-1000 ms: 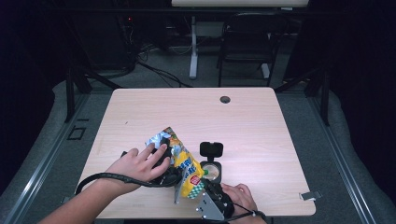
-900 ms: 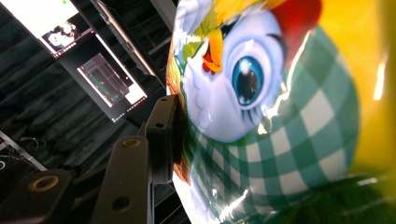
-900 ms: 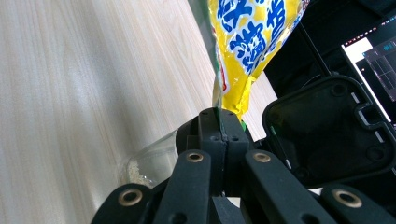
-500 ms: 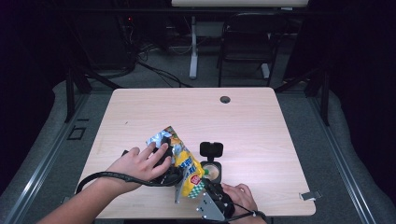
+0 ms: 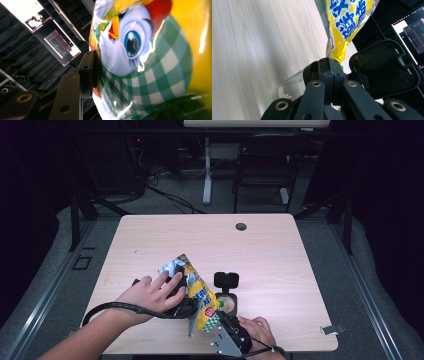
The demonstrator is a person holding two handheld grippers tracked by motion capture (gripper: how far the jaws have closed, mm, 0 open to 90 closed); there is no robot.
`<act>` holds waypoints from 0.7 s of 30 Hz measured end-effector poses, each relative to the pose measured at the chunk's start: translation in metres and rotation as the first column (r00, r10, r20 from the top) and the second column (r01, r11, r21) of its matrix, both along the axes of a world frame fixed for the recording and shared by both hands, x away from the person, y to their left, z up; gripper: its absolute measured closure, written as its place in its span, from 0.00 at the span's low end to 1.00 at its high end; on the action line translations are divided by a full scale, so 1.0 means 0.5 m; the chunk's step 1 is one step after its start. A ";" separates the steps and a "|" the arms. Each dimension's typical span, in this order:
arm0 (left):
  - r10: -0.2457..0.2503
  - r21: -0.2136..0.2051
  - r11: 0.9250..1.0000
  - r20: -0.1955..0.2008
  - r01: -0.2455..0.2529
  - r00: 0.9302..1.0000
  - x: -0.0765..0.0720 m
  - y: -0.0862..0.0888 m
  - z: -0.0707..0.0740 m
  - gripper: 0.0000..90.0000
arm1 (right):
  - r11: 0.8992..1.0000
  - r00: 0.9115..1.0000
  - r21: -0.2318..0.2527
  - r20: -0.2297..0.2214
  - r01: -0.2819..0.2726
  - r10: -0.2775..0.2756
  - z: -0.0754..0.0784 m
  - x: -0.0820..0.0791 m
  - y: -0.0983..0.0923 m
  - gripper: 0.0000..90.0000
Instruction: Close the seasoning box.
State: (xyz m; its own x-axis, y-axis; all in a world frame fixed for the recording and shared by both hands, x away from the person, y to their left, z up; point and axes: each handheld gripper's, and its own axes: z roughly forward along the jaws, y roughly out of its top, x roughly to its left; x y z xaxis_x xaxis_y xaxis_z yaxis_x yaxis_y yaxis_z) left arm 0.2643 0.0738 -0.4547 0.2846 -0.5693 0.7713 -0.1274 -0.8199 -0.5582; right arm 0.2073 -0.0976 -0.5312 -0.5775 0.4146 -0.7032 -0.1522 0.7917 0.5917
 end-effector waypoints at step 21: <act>0.001 0.022 1.000 0.004 -0.001 1.000 0.000 -0.003 0.001 0.65 | 1.000 1.000 0.017 0.002 -0.006 0.006 -0.003 0.000 0.002 1.00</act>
